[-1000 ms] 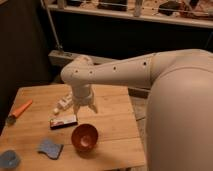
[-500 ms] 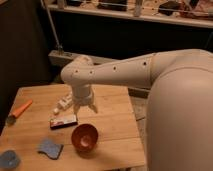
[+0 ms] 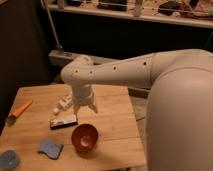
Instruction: Place the pepper in the ceramic cup
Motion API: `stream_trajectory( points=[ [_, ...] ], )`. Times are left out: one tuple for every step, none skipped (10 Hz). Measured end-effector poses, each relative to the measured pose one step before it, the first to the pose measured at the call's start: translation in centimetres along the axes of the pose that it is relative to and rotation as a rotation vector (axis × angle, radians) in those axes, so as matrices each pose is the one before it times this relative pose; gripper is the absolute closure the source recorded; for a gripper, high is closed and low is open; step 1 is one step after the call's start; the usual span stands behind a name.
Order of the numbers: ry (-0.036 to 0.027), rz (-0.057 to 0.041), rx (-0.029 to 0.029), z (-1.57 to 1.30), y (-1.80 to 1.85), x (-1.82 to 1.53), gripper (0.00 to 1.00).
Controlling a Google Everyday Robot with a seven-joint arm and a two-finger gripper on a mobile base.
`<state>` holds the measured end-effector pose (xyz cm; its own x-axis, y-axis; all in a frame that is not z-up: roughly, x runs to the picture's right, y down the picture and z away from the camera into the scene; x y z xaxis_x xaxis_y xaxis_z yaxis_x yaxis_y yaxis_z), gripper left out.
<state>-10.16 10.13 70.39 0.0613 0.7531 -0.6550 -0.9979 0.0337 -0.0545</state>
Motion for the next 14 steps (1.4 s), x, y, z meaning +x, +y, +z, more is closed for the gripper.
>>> stream_trajectory(
  points=[
    [0.00003, 0.00005, -0.00002, -0.001, -0.002, 0.001, 0.35],
    [0.00006, -0.00002, 0.00004, 0.003, 0.002, 0.001, 0.35],
    [-0.00005, -0.00017, 0.00002, -0.003, -0.002, -0.001, 0.35],
    [0.0, -0.00001, -0.00006, 0.0, 0.003, 0.0, 0.35],
    [0.00004, 0.00003, 0.00002, 0.001, -0.001, 0.0, 0.35],
    [-0.00007, -0.00008, -0.00002, -0.005, 0.004, 0.0, 0.35],
    [0.00009, 0.00007, 0.00006, 0.004, -0.003, 0.001, 0.35],
    [0.0, -0.00002, 0.00005, 0.002, -0.002, 0.0, 0.35],
    [0.00001, -0.00007, 0.00003, -0.001, 0.003, 0.001, 0.35],
    [-0.00053, -0.0012, 0.00083, -0.017, 0.045, -0.023, 0.35],
    [-0.00069, -0.00403, 0.00792, 0.015, 0.037, -0.206, 0.35],
    [-0.01421, -0.03616, 0.02049, 0.061, 0.722, -0.912, 0.35],
    [-0.00618, -0.03559, 0.01228, 0.051, 0.932, -0.706, 0.35],
    [-0.01307, -0.05071, 0.00988, 0.018, 1.303, -1.21, 0.35]
  ],
)
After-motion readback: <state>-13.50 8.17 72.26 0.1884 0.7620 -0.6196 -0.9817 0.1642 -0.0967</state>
